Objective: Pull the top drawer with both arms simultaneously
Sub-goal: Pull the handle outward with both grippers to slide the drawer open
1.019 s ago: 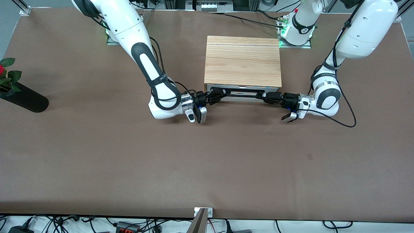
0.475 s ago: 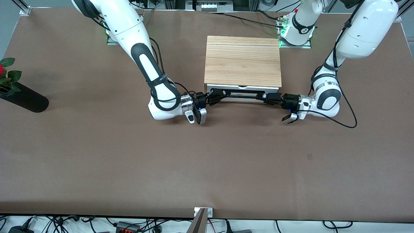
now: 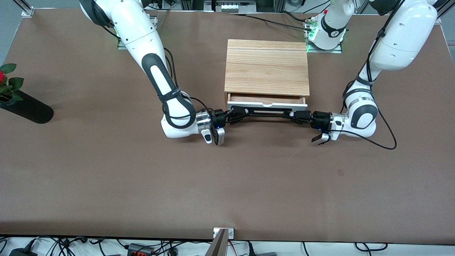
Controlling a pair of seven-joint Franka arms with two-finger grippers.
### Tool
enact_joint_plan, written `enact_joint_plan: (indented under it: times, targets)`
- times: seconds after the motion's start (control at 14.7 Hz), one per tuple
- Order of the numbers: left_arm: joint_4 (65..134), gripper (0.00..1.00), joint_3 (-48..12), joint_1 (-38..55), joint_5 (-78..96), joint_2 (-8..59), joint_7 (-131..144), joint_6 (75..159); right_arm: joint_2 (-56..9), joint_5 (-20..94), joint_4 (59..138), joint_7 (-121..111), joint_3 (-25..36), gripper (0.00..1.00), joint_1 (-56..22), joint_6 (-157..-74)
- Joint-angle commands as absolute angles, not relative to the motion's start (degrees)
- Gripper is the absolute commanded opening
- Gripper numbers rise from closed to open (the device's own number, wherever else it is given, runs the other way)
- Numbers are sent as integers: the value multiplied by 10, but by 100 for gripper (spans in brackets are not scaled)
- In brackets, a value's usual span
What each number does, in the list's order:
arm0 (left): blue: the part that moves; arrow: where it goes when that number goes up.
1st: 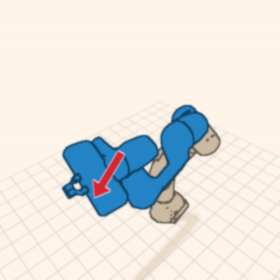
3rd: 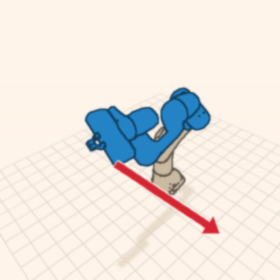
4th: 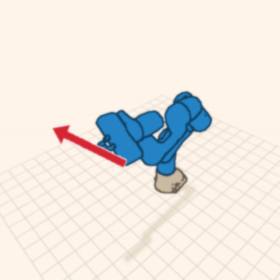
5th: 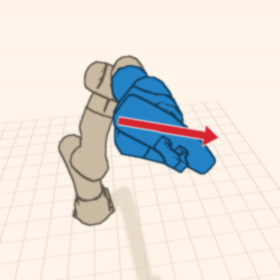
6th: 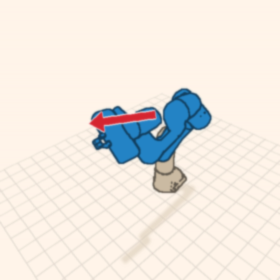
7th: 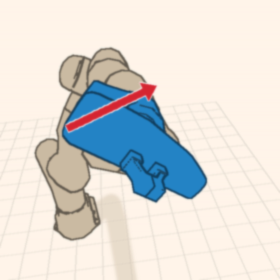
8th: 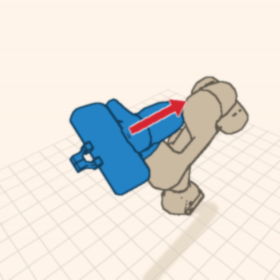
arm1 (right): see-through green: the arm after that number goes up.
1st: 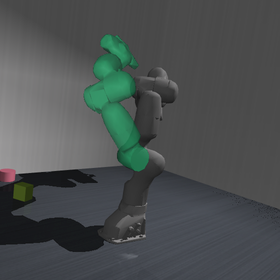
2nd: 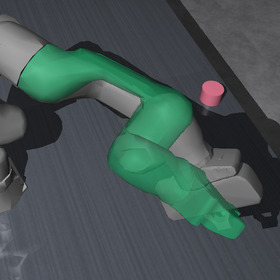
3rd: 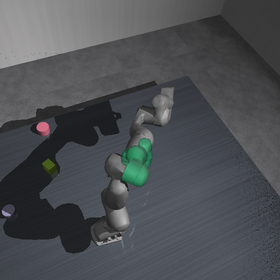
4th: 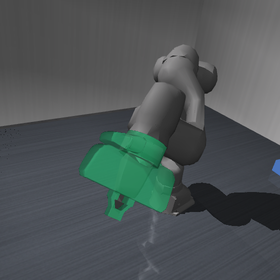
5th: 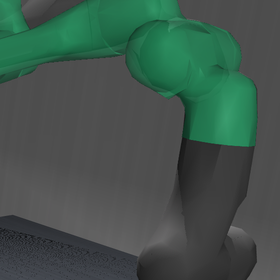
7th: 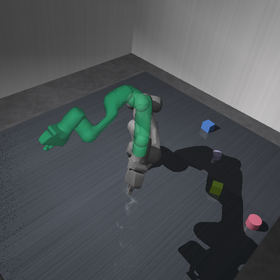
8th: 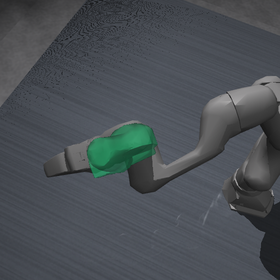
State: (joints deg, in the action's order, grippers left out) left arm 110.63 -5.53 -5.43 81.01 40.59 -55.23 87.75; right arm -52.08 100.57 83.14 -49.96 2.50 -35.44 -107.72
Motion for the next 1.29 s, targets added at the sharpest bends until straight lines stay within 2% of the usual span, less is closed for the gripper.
enact_joint_plan:
  times: [0.0, 0.14, 0.41, 0.48, 0.54, 0.61, 0.68, 0.75, 0.88, 0.95, 1.02, 1.22]
  targets:
    - [1041, 0, -54, -58, 816, 442, -509, 882, -540, 1028, 769, -490, 15, 2, -350, -1100]
    - [1008, 0, -51, -58, 817, 458, -492, 882, -555, 1044, 742, -490, 15, 2, -346, -1118]
    - [984, 0, -50, -58, 817, 472, -482, 882, -555, 1059, 739, -491, 16, 2, -345, -1119]
    - [984, 7, -50, -58, 817, 472, -482, 882, -555, 1059, 739, -491, 15, 2, -345, -1119]
    - [984, 49, -50, -58, 817, 473, -480, 882, -555, 1058, 739, -491, 15, 4, -346, -1119]
    - [987, 99, -50, -56, 817, 473, -484, 882, -555, 1059, 739, -491, 16, 4, -346, -1119]
    - [987, 100, -50, -57, 817, 473, -483, 882, -555, 1059, 739, -491, 15, 6, -346, -1119]
    - [987, 100, -50, -58, 816, 473, -482, 882, -555, 1060, 739, -500, 16, 15, -346, -1119]
    - [986, 100, -50, -57, 815, 472, -481, 882, -554, 1062, 739, -497, 16, 71, -345, -1120]
    - [986, 100, -50, -57, 815, 471, -479, 882, -551, 1062, 737, -492, 17, 79, -345, -1128]
    - [986, 100, -50, -57, 815, 470, -477, 882, -548, 1062, 736, -489, 17, 83, -345, -1147]
    - [983, 100, -47, -57, 807, 459, -441, 882, -548, 1056, 724, -437, 26, 86, -339, -1158]
